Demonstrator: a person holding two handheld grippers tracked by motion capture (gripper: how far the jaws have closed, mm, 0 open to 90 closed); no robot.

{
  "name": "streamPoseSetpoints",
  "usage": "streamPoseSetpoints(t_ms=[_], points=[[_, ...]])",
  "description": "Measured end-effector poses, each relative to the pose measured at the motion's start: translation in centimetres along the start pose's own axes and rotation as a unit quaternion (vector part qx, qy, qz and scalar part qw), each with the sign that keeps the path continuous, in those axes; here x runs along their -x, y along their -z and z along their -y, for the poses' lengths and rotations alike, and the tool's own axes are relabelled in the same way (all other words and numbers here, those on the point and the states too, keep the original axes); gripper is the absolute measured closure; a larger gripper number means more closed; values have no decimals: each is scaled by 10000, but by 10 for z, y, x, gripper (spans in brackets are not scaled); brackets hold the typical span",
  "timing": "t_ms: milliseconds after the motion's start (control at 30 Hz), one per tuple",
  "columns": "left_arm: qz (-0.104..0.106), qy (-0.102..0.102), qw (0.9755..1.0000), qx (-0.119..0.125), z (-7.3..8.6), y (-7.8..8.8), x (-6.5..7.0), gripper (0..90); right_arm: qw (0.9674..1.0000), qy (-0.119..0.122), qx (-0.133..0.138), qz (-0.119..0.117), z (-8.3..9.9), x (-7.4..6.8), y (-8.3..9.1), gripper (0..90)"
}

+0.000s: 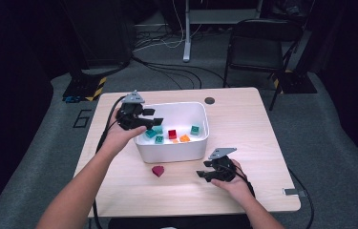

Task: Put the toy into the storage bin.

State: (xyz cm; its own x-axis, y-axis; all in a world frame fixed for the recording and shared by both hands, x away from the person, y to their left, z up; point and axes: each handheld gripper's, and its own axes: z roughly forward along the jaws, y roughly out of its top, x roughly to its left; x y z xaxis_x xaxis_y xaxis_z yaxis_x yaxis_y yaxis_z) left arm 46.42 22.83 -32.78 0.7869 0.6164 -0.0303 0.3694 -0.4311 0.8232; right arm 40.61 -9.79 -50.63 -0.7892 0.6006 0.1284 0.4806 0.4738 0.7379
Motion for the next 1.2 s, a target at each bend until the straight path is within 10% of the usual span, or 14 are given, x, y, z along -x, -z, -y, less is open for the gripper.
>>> streamPoseSetpoints(t_ms=[500,1200], points=[[18,-36,10000,-49,59,40,19,467,10000,18,14,36,0,-3,1,448],[185,363,9985,-368,139,9,33,458,10000,84,25,-8,-4,-5,-1,448]])
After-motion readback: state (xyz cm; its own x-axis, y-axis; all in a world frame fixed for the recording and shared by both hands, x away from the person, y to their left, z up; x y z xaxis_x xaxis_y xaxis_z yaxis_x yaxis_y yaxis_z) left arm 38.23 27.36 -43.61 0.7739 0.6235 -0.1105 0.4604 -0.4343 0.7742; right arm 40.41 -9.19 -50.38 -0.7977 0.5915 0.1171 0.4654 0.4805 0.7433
